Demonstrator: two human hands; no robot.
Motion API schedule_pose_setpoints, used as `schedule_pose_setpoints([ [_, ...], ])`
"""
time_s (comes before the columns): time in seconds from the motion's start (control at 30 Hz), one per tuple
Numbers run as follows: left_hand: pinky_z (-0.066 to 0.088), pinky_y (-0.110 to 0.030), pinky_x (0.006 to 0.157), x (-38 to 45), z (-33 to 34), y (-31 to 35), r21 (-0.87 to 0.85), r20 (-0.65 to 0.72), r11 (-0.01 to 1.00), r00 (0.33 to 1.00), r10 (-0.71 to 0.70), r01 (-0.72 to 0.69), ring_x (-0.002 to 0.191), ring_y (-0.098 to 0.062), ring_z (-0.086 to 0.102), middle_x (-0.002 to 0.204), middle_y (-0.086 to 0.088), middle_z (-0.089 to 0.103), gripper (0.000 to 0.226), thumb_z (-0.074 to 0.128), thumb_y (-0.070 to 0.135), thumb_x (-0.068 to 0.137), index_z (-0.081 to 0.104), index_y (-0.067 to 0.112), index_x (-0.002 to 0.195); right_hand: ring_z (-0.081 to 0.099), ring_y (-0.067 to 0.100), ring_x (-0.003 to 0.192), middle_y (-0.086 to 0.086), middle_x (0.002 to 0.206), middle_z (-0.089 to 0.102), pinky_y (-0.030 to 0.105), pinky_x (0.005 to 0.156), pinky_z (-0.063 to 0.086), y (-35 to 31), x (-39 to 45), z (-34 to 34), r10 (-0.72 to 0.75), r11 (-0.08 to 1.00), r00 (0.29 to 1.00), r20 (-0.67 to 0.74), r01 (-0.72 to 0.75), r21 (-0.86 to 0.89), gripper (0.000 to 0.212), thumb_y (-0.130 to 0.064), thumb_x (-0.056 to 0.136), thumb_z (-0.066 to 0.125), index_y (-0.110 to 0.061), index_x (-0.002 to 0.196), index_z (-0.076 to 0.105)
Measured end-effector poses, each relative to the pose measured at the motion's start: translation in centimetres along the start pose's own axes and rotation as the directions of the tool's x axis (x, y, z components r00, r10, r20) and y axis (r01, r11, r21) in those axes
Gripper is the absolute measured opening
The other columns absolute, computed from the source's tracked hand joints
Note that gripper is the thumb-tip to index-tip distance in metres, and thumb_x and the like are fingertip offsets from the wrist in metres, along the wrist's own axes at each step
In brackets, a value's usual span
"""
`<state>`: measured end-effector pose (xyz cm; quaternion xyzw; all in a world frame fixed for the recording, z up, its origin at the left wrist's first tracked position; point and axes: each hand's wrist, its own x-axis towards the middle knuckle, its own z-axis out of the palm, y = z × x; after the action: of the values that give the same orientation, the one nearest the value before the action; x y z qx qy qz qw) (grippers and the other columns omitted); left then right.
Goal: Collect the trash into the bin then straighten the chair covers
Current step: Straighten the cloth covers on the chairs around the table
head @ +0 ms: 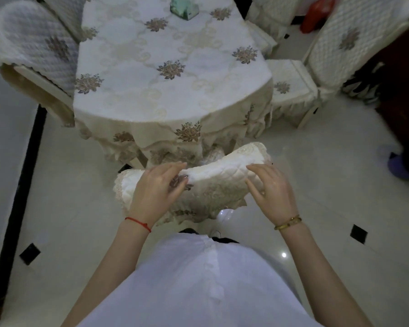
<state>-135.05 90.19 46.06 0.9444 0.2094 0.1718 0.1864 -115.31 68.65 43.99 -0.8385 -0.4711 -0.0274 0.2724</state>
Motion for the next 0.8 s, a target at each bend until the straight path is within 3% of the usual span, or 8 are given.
schedule_pose_setpoints([
  [0.2, 0.053, -0.036, 0.082, 0.0, -0.3, 1.3, -0.057, 0.077, 0.983, 0.981, 0.176, -0.172, 0.095, -0.020, 0.067, 0.112, -0.002, 0.070, 0.032, 0.066, 0.022, 0.088, 0.066, 0.013, 0.119, 0.059, 0.023, 0.102, 0.003, 0.111, 0.066, 0.037, 0.088, 0.047, -1.6, -5.9, -1.7, 0.235, 0.968, 0.965, -0.120, -0.243, -0.062, 0.028, -0.027, 0.089, 0.059, -0.014, 0.114, 0.062],
  [0.4, 0.052, -0.042, 0.088, 1.1, 0.6, 4.4, -0.132, 0.150, 0.907, 0.896, 0.417, -0.400, 0.105, -0.021, 0.066, 0.116, -0.003, 0.069, 0.035, 0.063, 0.027, 0.087, 0.065, 0.013, 0.119, 0.059, 0.022, 0.100, 0.003, 0.109, 0.066, 0.040, 0.085, 0.049, -2.6, -13.7, -4.5, 0.432, 0.884, 0.873, -0.226, -0.460, -0.089, 0.029, -0.029, 0.090, 0.057, -0.014, 0.114, 0.063],
  [0.7, 0.052, -0.031, 0.078, 2.4, 5.6, 12.0, -0.258, 0.220, 0.816, 0.791, 0.571, -0.517, 0.091, -0.015, 0.065, 0.102, 0.001, 0.072, 0.034, 0.057, 0.034, 0.088, 0.069, 0.012, 0.112, 0.059, 0.019, 0.102, 0.002, 0.110, 0.067, 0.036, 0.088, 0.049, -0.1, -22.3, -7.3, 0.630, 0.732, 0.702, -0.331, -0.680, -0.050, 0.028, -0.025, 0.090, 0.062, -0.014, 0.115, 0.063],
  [0.8, 0.055, -0.037, 0.081, 4.3, 8.2, 15.7, -0.298, 0.253, 0.787, 0.750, 0.611, -0.541, 0.091, -0.020, 0.067, 0.103, -0.003, 0.072, 0.037, 0.054, 0.034, 0.088, 0.069, 0.012, 0.113, 0.059, 0.018, 0.103, 0.001, 0.111, 0.067, 0.034, 0.090, 0.049, 2.6, -23.8, -8.9, 0.678, 0.681, 0.637, -0.367, -0.732, -0.011, 0.029, -0.022, 0.088, 0.065, -0.014, 0.116, 0.064],
])
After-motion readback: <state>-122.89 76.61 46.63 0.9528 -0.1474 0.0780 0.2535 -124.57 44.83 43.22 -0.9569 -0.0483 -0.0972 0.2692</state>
